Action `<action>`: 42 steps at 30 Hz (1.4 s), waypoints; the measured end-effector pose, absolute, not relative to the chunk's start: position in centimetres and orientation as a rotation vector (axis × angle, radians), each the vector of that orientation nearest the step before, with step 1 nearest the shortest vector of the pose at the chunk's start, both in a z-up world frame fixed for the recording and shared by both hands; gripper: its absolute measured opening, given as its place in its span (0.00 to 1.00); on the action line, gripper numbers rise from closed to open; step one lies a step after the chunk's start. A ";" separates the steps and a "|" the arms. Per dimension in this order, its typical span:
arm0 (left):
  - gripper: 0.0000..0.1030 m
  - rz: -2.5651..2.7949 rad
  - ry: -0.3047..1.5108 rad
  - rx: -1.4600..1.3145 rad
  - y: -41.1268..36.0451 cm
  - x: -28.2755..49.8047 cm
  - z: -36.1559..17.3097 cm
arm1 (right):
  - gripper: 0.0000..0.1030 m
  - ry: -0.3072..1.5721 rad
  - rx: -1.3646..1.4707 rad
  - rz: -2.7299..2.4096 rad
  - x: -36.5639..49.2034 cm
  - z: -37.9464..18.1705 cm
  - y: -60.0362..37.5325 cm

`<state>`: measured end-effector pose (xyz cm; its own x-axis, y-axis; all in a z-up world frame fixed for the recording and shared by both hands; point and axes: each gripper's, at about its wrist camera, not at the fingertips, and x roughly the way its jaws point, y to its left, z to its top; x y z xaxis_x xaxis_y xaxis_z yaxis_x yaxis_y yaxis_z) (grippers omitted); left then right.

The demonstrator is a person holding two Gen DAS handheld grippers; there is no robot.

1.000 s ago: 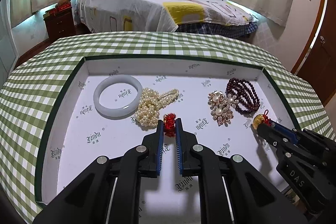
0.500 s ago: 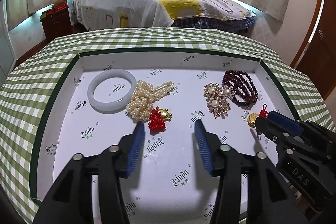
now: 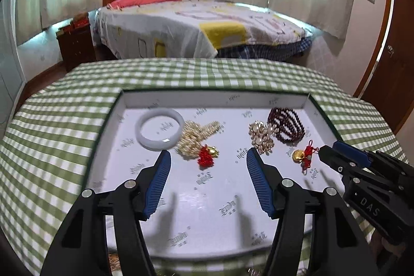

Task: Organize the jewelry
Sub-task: 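Withdraw both tools from the tray toward the gold chain and black pendant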

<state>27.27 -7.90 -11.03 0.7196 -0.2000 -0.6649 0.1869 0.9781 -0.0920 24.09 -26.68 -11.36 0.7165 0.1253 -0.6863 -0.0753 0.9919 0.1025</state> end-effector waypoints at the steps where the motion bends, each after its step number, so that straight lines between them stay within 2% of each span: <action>1: 0.58 -0.211 0.722 -0.021 -7.5 26.8 -10.6 | 0.32 0.759 0.072 0.110 23.8 -11.1 -26.7; 2: 0.58 -0.209 0.712 -0.023 -7.2 26.3 -10.2 | 0.37 0.749 0.076 0.106 23.4 -10.7 -26.7; 3: 0.58 -0.207 0.704 -0.024 -7.0 26.0 -10.0 | 0.38 0.740 0.076 0.103 22.9 -10.4 -26.7; 10: 0.58 -0.173 0.675 -0.029 -4.2 22.4 -9.1 | 0.38 0.712 0.083 0.090 19.5 -9.2 -25.9; 20: 0.58 -0.121 0.702 -0.035 -1.5 18.6 -10.6 | 0.38 0.745 0.081 0.103 15.0 -11.1 -23.5; 42: 0.58 -0.100 0.741 -0.037 -0.3 15.6 -12.3 | 0.36 0.863 0.030 0.150 12.4 -15.1 -20.4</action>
